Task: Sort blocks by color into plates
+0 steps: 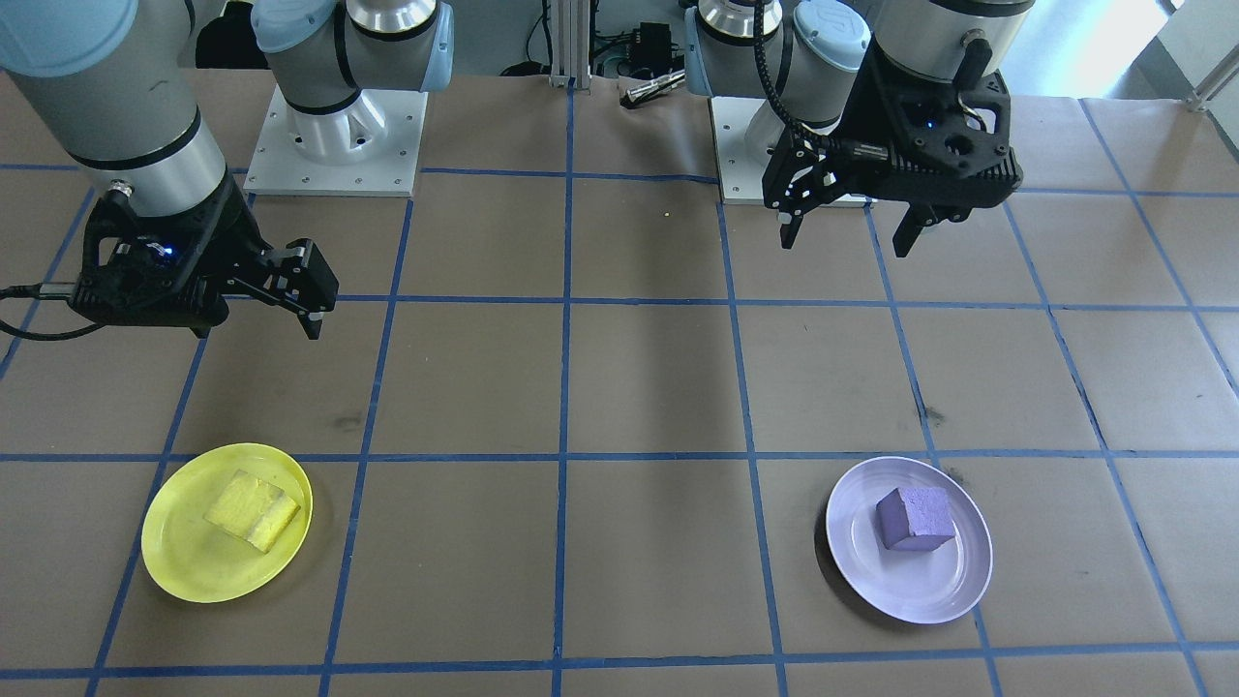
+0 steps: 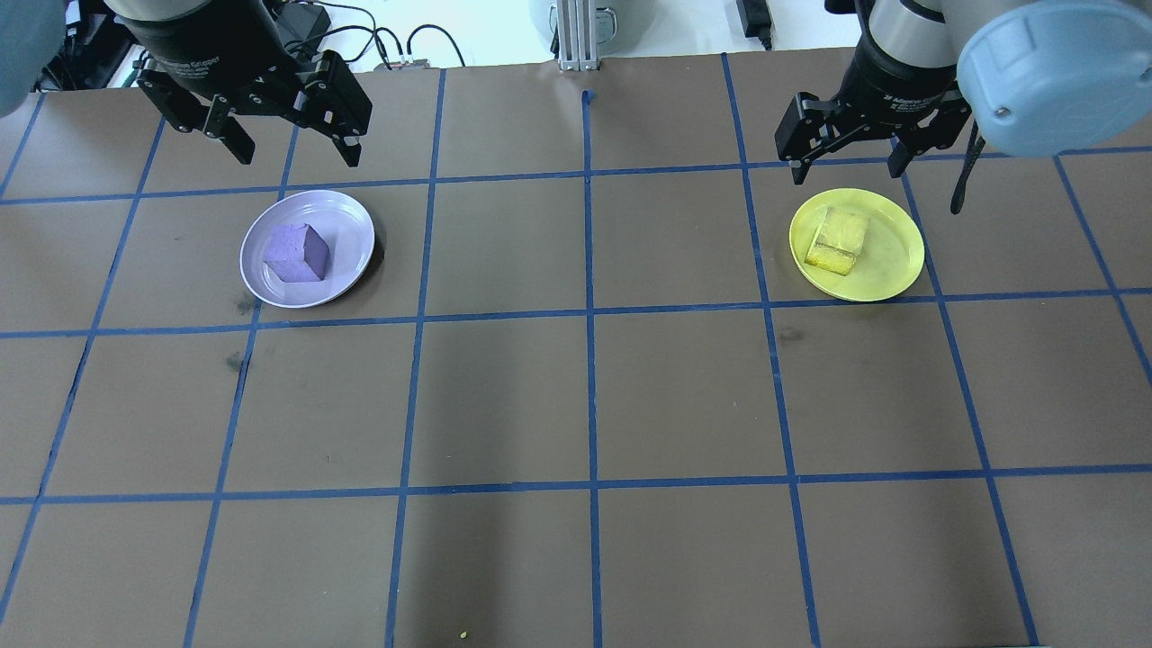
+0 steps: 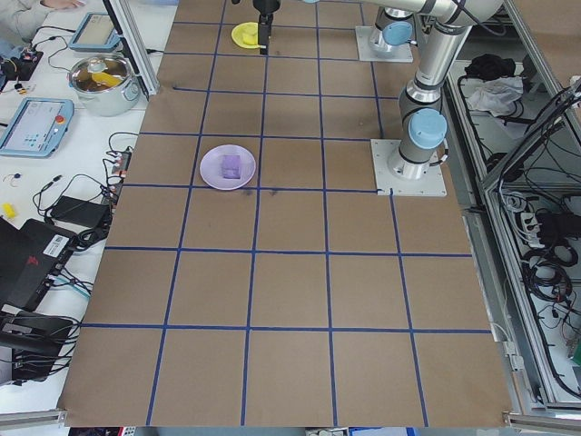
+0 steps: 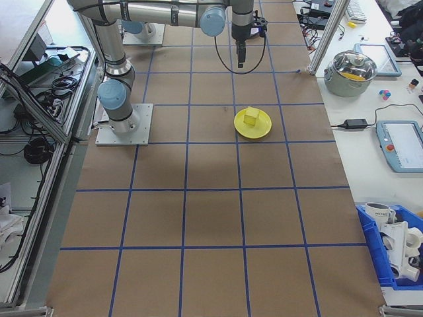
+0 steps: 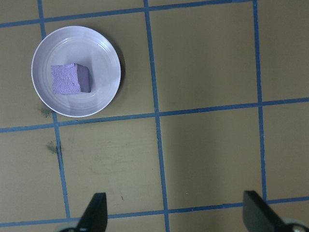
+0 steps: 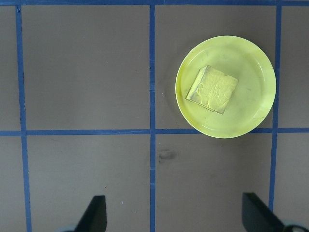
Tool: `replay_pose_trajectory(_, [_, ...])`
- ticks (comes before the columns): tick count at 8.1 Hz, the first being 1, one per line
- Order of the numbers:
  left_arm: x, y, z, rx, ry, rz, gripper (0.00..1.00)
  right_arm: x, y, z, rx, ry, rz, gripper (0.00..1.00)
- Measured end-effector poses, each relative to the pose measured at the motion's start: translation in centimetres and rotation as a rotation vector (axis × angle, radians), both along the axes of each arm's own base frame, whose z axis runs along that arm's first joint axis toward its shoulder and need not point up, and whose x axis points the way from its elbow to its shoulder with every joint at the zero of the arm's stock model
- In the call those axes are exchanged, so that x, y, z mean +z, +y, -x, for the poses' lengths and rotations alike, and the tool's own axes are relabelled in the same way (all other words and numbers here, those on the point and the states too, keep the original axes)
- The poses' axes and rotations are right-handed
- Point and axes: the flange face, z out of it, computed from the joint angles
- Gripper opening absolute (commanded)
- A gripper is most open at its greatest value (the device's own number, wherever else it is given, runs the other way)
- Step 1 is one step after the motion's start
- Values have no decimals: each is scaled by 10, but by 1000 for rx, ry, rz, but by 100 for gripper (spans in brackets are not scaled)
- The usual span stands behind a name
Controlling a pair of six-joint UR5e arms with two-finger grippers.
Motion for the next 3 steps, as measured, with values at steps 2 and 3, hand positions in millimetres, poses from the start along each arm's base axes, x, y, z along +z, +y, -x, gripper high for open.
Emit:
replay_pose_trajectory(2, [4,4,0,0,0,5,100,-1,0,0,0,1,-4,100])
replay_pose_trajectory(3, [5,4,0,-1,-1,7,100,-1,0,0,0,2,-4,100])
